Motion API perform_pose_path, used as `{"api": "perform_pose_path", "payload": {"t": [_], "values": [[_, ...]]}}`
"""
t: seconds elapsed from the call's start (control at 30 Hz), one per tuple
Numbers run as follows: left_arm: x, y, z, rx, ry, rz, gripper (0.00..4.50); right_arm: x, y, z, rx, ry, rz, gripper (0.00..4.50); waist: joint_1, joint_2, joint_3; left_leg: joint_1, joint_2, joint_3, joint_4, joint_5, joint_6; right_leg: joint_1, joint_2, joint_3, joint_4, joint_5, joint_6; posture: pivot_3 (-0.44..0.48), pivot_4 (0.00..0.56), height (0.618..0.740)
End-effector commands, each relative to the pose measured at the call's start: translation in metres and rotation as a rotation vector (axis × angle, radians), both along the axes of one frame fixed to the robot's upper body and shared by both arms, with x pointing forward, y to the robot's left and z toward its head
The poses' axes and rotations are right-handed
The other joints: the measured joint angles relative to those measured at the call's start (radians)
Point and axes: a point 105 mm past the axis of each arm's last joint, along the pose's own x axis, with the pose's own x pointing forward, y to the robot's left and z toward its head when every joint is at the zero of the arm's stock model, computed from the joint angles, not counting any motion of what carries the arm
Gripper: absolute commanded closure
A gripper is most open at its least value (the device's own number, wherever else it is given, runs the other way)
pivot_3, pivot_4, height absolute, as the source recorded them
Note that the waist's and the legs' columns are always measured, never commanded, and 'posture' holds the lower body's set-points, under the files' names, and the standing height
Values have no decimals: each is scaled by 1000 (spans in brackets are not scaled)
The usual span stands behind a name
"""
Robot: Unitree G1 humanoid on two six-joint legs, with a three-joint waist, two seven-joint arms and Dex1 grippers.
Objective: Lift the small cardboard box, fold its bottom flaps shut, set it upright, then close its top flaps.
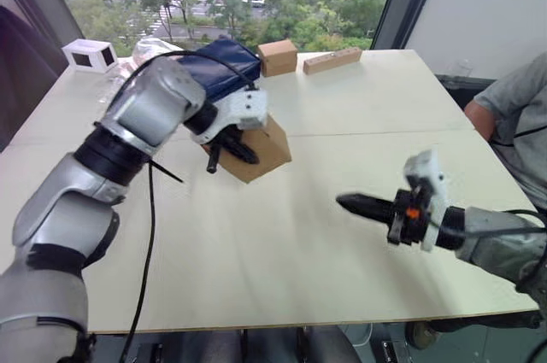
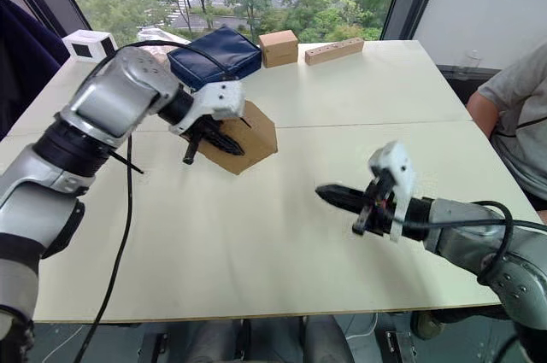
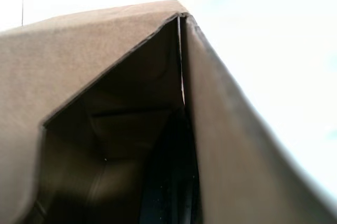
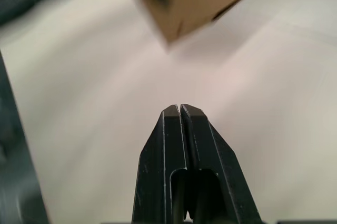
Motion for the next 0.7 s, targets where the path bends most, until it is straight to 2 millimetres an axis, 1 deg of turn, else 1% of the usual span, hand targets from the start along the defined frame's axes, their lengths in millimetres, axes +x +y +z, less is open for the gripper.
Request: {"api": "perform_pose_path", "payload": {"t": [0.03, 0.13, 0.2, 0.27, 0.37, 0.47, 0.6, 0.7], "values": [[-16, -7, -8, 136, -46, -83, 4500, -8, 13, -1, -76, -84, 54, 4484, -3, 0, 0, 0, 0, 0, 0, 0, 0, 0, 0, 0, 0, 0, 0, 0, 150, 740], [-21, -12, -19, 170, -14, -70, 4500, -12, 16, -13, -104, -86, 46, 4484, -1, 0, 0, 0, 1, 0, 0, 0, 0, -1, 0, 1, 0, 0, 0, 0, 150, 740], [-22, -9, -25, 195, -7, -61, 4500, -14, 20, -21, -113, -86, 35, 4484, 0, 0, 0, 0, 1, 0, 1, 0, 0, 0, 0, 0, 0, 0, 0, 0, 150, 740], [-19, -10, -28, 210, -18, -40, 4500, -17, 22, -26, -112, -84, 27, 4484, 0, 0, 0, 0, 0, 0, 1, 0, 0, 0, 0, 0, 1, 0, 0, 0, 150, 740], [-17, -15, -30, 219, -37, -44, 4500, -21, 24, -31, -99, -84, 8, 4484, 2, 0, 0, 0, 0, -1, 1, 0, 0, 0, 0, 0, 1, 0, 0, 0, 150, 740], [-25, -18, -34, 242, -8, -79, 4500, -20, 22, -39, -94, -83, -18, 4484, 1, 0, 0, 0, 0, -1, 2, 0, 0, 0, 0, 0, 0, 0, 0, 0, 150, 740], [-31, -17, -37, 255, 37, -70, 4500, -19, 20, -43, -95, -88, -23, 4484, -2, 0, 0, 0, 0, -1, 2, 0, 0, 0, 0, 1, 1, 0, 0, 0, 150, 740], [-39, -17, -39, 273, 62, -89, 4500, -14, 19, -45, -93, -94, -33, 4484, -1, 0, 0, 0, 0, -1, 2, 0, 0, 0, 0, 1, 1, 0, 0, 0, 150, 740]]}}
